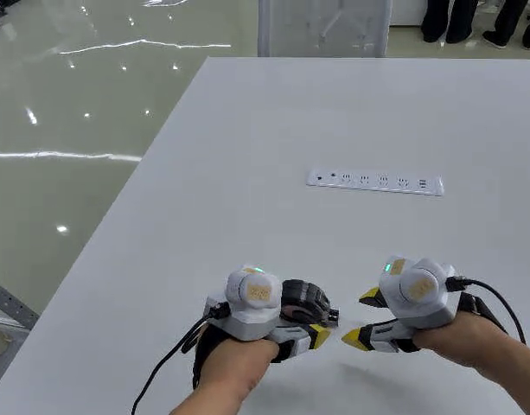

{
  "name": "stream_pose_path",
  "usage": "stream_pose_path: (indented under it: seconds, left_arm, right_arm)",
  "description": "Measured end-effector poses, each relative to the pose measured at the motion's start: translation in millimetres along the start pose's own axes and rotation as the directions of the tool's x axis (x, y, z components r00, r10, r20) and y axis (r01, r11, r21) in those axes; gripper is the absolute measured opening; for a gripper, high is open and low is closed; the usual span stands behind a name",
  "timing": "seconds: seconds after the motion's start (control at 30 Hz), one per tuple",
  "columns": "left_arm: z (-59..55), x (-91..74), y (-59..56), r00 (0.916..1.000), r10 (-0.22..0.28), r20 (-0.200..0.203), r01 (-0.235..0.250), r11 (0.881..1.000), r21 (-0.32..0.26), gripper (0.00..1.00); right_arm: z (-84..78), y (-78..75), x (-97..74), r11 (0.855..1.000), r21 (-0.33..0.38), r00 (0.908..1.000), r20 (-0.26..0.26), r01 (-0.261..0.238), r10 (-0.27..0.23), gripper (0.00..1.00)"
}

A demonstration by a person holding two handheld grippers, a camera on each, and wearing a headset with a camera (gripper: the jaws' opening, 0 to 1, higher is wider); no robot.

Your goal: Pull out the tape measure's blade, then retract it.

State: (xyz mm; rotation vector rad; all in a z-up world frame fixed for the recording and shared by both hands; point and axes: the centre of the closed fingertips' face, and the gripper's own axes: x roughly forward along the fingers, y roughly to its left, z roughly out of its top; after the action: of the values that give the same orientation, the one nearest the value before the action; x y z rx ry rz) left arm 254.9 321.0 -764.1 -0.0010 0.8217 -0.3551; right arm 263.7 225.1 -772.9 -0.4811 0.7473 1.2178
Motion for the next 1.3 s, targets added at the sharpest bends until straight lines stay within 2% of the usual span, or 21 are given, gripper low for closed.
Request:
stream_pose_path:
  seconds: [0.2, 0.43, 0.63, 0.87, 1.13, 1.3]
  left_arm:
    - [-4.3, -14.2, 0.0, 0.9999, 0.006, 0.008, -0.006, 1.000, 0.004, 0.81]
    - [-15.1, -21.8, -8.8, 0.9998, -0.012, -0.016, 0.012, 1.000, 0.023, 0.86]
    - [-16.5, -29.9, -15.8, 0.9995, -0.027, -0.019, 0.028, 0.999, 0.041, 0.89]
    - [-15.7, -38.4, -20.0, 0.9989, -0.045, -0.014, 0.046, 0.998, 0.047, 0.90]
    - [-16.1, -54.1, -25.1, 0.9970, -0.077, -0.010, 0.077, 0.995, 0.056, 0.92]
    - [-14.7, -64.5, -26.0, 0.9969, -0.079, -0.007, 0.079, 0.995, 0.065, 0.92]
  right_arm:
    - [0.3, 4.5, -15.1, 0.999, 0.042, 0.9991, 0.025, 0.034, -0.035, 0.45]
    - [-1.1, 12.9, -29.7, 0.996, 0.072, 0.9974, 0.040, 0.058, -0.061, 0.51]
    - [1.0, 20.0, -40.5, 0.990, 0.116, 0.9940, 0.072, 0.074, -0.083, 0.56]
    - [0.7, 23.9, -56.3, 0.982, 0.159, 0.9893, 0.084, 0.104, -0.119, 0.64]
    - [3.6, 31.9, -77.7, 0.980, 0.163, 0.9874, 0.093, 0.112, -0.128, 0.67]
    - [4.6, 33.5, -91.1, 0.976, 0.178, 0.9852, 0.098, 0.122, -0.141, 0.70]
